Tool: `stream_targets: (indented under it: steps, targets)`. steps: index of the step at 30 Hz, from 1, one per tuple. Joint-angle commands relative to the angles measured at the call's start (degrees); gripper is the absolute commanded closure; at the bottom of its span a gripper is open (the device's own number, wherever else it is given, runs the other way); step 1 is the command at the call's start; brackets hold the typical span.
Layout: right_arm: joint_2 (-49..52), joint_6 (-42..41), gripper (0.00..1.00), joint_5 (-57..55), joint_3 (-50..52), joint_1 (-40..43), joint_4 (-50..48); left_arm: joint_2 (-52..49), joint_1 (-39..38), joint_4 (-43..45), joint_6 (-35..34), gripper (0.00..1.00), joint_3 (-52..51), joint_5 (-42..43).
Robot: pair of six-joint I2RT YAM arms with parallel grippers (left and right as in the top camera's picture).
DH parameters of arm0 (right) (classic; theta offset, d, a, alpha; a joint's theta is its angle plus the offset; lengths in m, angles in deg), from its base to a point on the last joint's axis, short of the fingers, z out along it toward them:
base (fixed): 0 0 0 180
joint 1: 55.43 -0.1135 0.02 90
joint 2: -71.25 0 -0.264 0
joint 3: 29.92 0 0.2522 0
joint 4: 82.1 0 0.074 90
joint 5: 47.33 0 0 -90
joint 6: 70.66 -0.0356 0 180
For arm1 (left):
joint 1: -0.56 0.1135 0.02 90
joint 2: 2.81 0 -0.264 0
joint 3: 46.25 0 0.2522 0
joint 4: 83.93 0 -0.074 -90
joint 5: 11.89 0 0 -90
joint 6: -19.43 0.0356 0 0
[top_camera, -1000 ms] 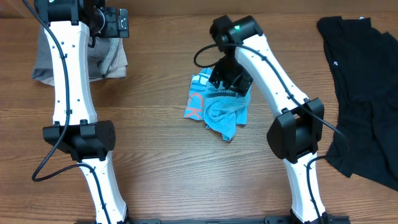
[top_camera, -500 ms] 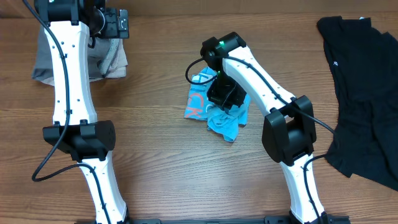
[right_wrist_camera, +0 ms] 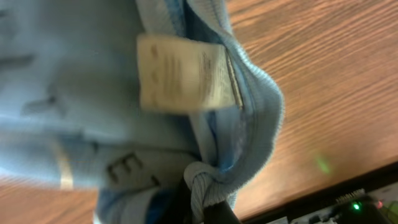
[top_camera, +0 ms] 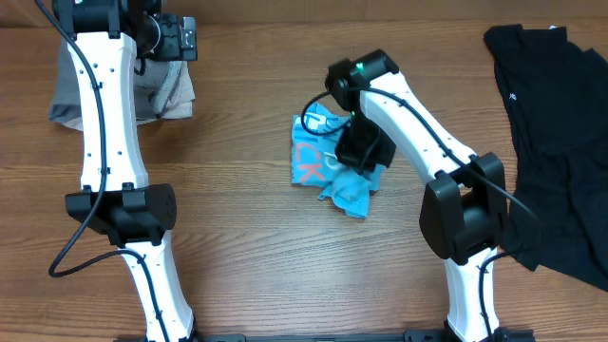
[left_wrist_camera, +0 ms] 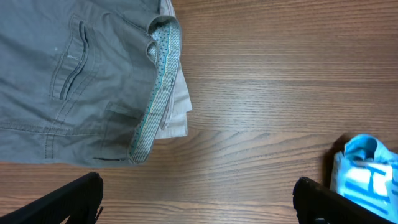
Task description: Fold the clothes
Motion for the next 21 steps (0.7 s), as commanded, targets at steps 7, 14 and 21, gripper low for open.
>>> stream_targets:
  steps: [7, 14, 21]
  targets:
    - [-1.9, 0.1, 0.44, -1.8, 5.1, 2.1, -4.3, 0.3, 0.5, -0.6, 1.1, 0.0, -0.2, 0.7]
    - [-12.6, 5.1, 0.17, -2.2, -1.5, 8.2, -5.8, 0.3, 0.5, -1.7, 1.3, 0.0, -0.2, 5.3]
    - [-21.4, 17.6, 0.0, 1.2, -3.4, 25.1, -13.7, 0.3, -3.5, -2.5, 1.5, 0.0, -6.0, 12.4]
